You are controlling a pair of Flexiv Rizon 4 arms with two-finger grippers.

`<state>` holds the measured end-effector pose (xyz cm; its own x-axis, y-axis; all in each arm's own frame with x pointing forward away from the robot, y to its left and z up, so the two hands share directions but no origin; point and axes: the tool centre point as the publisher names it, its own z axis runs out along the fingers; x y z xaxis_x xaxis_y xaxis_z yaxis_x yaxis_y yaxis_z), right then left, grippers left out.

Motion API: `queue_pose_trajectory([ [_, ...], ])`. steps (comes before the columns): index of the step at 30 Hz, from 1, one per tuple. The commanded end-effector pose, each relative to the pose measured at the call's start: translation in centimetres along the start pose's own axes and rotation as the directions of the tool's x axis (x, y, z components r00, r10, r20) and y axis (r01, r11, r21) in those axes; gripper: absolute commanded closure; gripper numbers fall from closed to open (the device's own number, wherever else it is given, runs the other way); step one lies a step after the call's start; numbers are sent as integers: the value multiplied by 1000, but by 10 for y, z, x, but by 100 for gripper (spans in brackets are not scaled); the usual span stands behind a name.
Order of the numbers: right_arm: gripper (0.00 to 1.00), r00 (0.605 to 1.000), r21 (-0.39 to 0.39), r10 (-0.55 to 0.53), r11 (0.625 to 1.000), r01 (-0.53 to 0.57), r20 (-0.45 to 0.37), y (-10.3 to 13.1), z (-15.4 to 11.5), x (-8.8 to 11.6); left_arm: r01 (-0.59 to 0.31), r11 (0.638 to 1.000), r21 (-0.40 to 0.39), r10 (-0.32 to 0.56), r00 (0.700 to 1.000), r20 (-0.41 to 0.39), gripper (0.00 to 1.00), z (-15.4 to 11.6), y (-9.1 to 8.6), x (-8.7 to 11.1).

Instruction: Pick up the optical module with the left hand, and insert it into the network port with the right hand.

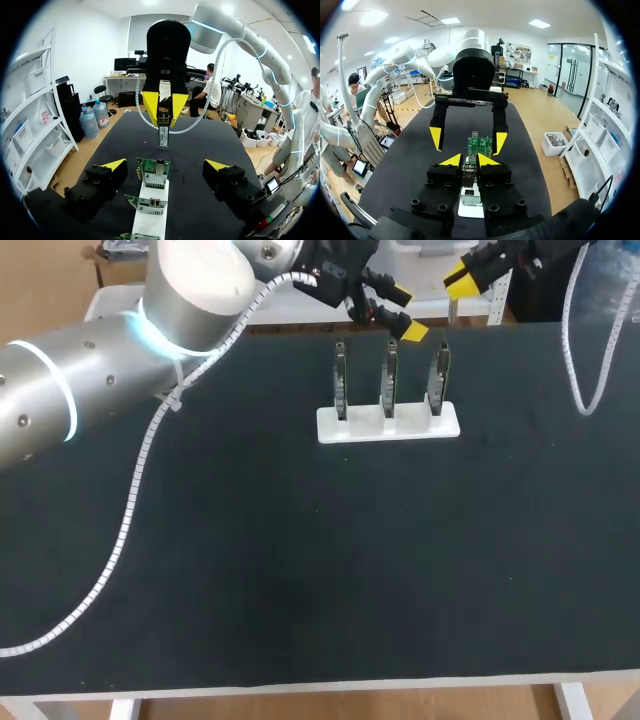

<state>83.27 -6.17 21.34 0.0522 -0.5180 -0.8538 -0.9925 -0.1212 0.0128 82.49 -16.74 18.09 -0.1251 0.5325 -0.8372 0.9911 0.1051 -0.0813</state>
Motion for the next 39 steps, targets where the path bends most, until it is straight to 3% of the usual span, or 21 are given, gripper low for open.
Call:
queue_pose_trajectory([
  [1, 100, 1000, -839, 4, 544, 3, 7, -6, -2, 4, -1, 1000, 5, 1, 1000, -3, 0, 1, 3, -1],
  [12, 100, 1000, -877, -8, 480, 23, 21, -3, 2, 10, -1, 1000, 5, 1, 1000, -3, 0, 1, 3, -1],
  [25, 100, 1000, -890, -12, 456, 26, 23, -7, 6, 16, -1, 1000, 5, 1, 1000, -3, 0, 1, 3, -1],
  [39, 100, 1000, -887, -4, 461, 25, 26, -11, 11, 21, -1, 1000, 5, 1, 1000, -3, 0, 1, 3, -1],
])
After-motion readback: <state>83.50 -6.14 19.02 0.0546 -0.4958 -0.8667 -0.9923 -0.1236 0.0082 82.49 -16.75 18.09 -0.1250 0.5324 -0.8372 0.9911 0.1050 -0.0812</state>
